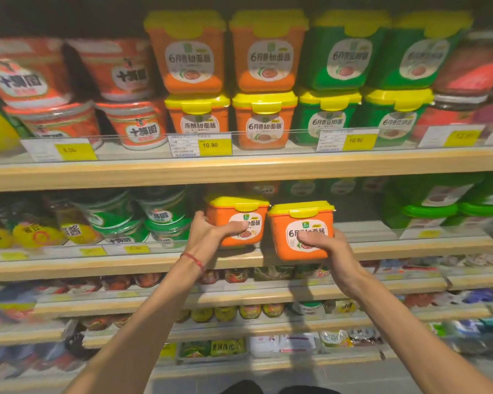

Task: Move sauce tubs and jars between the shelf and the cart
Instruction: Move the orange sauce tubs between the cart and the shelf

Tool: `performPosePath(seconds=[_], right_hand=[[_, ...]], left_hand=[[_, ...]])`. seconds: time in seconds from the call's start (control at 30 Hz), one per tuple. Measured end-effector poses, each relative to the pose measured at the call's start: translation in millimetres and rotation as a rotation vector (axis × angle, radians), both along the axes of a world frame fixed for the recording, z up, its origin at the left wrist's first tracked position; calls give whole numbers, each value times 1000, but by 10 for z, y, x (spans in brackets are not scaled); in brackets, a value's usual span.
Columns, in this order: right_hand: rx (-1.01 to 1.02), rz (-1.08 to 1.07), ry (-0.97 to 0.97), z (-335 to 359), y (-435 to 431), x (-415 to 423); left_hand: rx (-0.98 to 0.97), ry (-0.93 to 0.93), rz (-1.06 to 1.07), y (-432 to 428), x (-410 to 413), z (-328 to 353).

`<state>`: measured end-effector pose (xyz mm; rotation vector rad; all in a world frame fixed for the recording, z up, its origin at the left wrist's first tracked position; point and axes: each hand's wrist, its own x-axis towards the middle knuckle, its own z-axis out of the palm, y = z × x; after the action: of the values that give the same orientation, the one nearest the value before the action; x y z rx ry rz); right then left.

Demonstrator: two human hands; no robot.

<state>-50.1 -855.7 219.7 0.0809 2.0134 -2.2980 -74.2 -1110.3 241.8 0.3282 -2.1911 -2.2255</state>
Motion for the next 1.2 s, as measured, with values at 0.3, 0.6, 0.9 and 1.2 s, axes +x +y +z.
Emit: performPosePath(seconds=[0.3,0.6,0.9,1.2], right_hand=[[68,-1,-37,21,-136,-52],[107,-11,-38,13,-134,-118],[73,-1,-34,-28,-184,-113],[92,25,-42,-12,-199,-120]], left_hand=[[-198,-194,-68,-81,-266,18],[-290,-234,-182,-190,-273,51],[-503,13,47,-122,-196,-169],[-602,30,115,-105,-241,-252]])
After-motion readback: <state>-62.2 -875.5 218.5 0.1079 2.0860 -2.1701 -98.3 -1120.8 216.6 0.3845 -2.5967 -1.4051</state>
